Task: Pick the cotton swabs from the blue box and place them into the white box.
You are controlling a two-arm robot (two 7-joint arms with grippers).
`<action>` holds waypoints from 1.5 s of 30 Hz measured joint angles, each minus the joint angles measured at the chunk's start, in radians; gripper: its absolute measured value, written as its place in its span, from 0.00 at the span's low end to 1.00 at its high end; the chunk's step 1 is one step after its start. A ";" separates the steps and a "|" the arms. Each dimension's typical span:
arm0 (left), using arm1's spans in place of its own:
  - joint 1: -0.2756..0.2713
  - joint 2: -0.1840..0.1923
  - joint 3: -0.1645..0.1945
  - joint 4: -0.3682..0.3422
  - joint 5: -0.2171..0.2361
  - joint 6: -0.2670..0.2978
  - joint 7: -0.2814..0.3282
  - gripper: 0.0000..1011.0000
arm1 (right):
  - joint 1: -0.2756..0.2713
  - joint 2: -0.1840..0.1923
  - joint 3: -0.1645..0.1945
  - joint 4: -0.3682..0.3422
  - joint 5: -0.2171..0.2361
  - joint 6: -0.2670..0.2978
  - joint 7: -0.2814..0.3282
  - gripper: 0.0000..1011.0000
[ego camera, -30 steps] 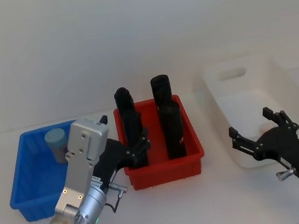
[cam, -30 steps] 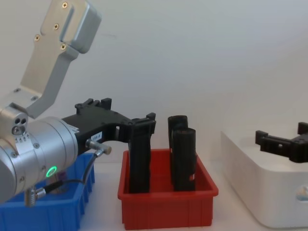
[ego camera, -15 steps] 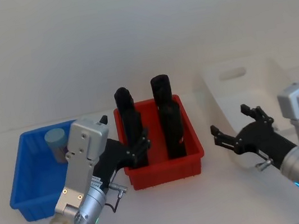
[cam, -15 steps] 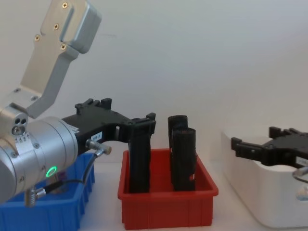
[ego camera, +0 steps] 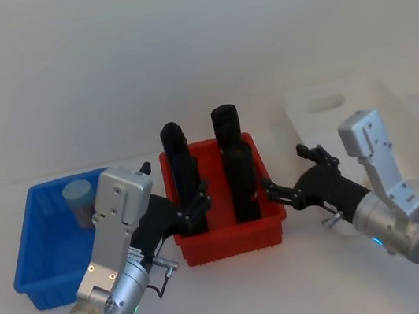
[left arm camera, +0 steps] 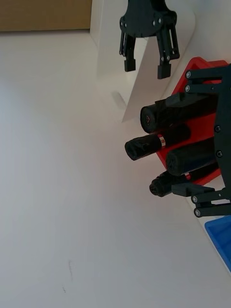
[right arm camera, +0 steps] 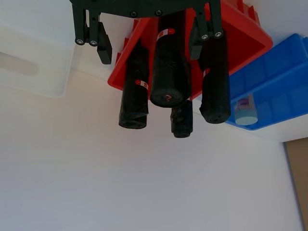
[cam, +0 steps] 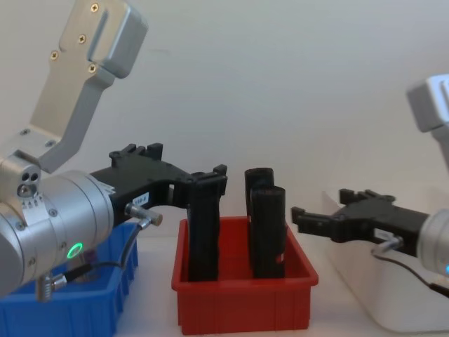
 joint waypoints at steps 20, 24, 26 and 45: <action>0.000 0.000 0.000 0.000 0.000 0.000 0.000 0.99 | 0.233 -0.106 -0.039 0.351 -0.072 -0.093 0.070 0.99; 0.000 0.000 0.000 0.000 0.000 0.000 0.000 0.99 | 0.276 -0.122 -0.043 0.423 -0.081 -0.112 0.081 0.99; 0.000 0.000 0.000 0.000 0.000 0.000 0.000 0.99 | 0.291 -0.129 -0.045 0.450 -0.083 -0.120 0.086 0.97; 0.000 0.000 0.000 0.000 0.000 0.000 0.000 0.99 | 0.418 -0.178 -0.049 0.685 -0.083 -0.204 0.123 0.49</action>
